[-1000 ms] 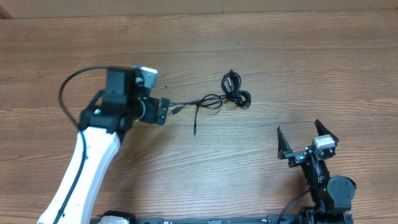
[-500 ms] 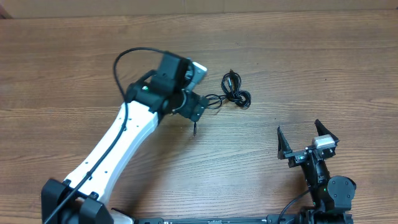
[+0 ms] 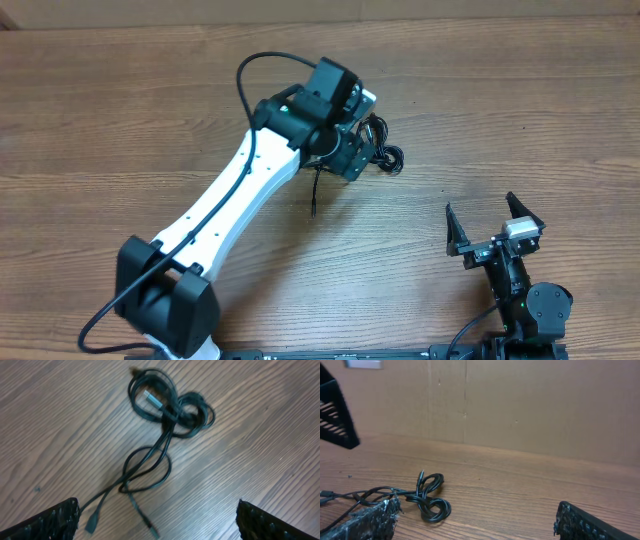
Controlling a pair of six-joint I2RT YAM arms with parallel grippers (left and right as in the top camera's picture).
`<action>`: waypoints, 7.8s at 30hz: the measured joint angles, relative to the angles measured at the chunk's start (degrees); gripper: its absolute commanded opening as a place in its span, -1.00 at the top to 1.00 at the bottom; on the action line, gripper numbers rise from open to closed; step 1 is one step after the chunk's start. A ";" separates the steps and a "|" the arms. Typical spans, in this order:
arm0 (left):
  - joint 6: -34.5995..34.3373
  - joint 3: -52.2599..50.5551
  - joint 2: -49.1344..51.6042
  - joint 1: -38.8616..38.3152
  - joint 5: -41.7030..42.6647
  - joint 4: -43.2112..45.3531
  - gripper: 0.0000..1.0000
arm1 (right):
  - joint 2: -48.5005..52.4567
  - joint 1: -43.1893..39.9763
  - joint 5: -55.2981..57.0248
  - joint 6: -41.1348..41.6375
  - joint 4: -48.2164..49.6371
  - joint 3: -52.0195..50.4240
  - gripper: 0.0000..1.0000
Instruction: Untangle cables
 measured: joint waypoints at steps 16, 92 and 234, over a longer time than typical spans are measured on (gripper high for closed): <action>-5.07 5.99 7.43 -5.66 0.70 -1.09 -1.00 | 0.00 0.00 -0.02 0.02 0.02 0.00 -1.00; -0.09 9.64 23.98 -5.86 -13.14 -5.77 0.91 | 0.00 0.00 -0.02 -0.02 0.00 0.00 -1.00; 77.96 27.74 2.27 -4.02 34.27 -43.80 0.92 | 50.53 0.00 -26.77 -9.99 -44.06 52.74 -0.70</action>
